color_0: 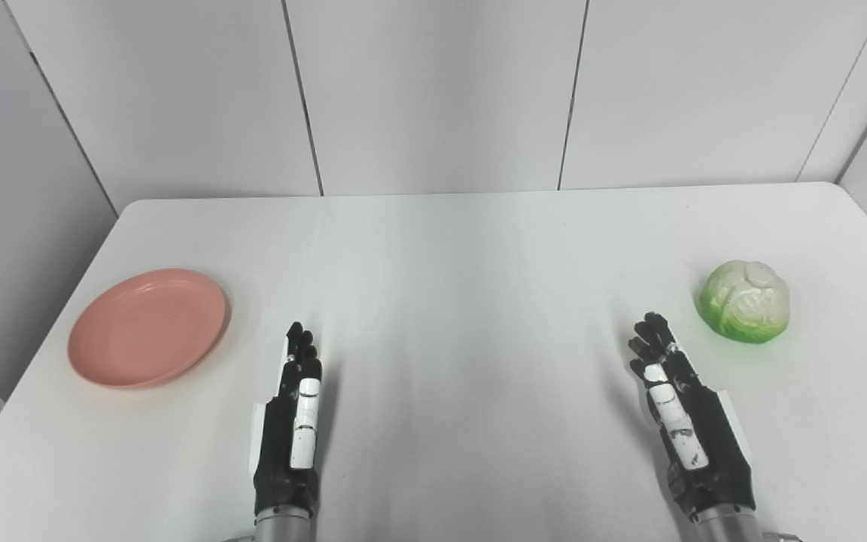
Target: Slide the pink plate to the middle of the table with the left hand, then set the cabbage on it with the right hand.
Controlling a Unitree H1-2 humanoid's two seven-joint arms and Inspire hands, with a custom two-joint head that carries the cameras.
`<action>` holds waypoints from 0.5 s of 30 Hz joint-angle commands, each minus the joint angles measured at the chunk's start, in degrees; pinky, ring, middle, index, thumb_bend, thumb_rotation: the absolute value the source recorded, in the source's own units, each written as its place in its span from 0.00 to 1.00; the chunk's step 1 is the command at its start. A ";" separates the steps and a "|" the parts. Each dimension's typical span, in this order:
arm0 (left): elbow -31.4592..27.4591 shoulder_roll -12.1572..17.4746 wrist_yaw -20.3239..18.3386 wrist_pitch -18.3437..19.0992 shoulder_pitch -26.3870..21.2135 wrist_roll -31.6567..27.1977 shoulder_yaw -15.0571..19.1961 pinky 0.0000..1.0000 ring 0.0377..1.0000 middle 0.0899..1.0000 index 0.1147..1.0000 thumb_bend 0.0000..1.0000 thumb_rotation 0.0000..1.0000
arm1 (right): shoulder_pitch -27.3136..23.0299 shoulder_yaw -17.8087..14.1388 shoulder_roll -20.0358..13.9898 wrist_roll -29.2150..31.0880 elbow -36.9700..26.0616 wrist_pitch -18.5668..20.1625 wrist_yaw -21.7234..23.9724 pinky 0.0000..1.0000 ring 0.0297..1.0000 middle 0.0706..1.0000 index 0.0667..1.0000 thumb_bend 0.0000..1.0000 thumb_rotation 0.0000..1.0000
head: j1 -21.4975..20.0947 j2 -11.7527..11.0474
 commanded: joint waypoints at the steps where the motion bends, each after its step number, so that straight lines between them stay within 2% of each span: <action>1: -1.61 -1.12 -0.79 -0.53 2.31 -0.35 0.16 1.00 0.99 1.00 1.00 0.62 0.94 | 0.99 0.16 0.13 0.05 -2.19 -0.35 -0.06 0.97 0.94 0.94 0.94 0.74 0.77 | 0.08 -0.01; 15: -1.53 -1.04 -0.82 -0.65 2.40 -0.48 0.08 1.00 0.98 1.00 1.00 0.63 0.95 | 0.97 0.12 -0.07 0.52 -2.00 -0.87 0.31 0.97 0.95 0.94 0.94 0.74 0.77 | 0.16 0.08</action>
